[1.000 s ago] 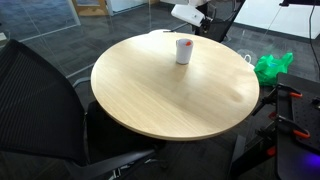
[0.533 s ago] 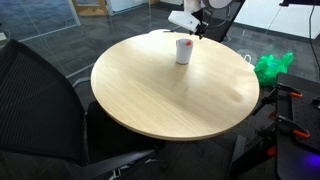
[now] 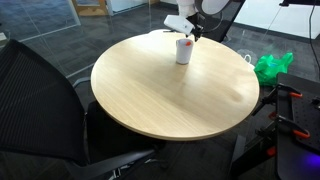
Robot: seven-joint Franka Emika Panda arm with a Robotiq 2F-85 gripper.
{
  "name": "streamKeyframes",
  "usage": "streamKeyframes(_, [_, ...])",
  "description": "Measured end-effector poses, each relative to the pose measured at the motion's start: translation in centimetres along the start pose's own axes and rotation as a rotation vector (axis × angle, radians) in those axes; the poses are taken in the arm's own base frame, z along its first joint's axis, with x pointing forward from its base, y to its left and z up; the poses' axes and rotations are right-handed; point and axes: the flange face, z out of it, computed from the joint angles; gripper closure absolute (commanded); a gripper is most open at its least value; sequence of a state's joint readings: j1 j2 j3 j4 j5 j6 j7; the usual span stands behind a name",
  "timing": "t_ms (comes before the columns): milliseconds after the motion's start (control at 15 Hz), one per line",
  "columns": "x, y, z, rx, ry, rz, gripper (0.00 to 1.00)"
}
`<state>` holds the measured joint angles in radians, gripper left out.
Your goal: Remove the red marker from the white mug
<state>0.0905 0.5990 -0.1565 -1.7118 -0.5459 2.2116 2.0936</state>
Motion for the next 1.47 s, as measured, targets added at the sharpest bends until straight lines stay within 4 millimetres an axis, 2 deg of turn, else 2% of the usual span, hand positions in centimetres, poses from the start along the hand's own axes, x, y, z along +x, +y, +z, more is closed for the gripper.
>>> streamKeyframes(667, [-1.0, -1.6, 1.3, 0.010, 0.017, 0.000, 0.46])
streamKeyframes(1467, [-1.8, -1.4, 1.9, 0.005, 0.026, -0.012, 0.49])
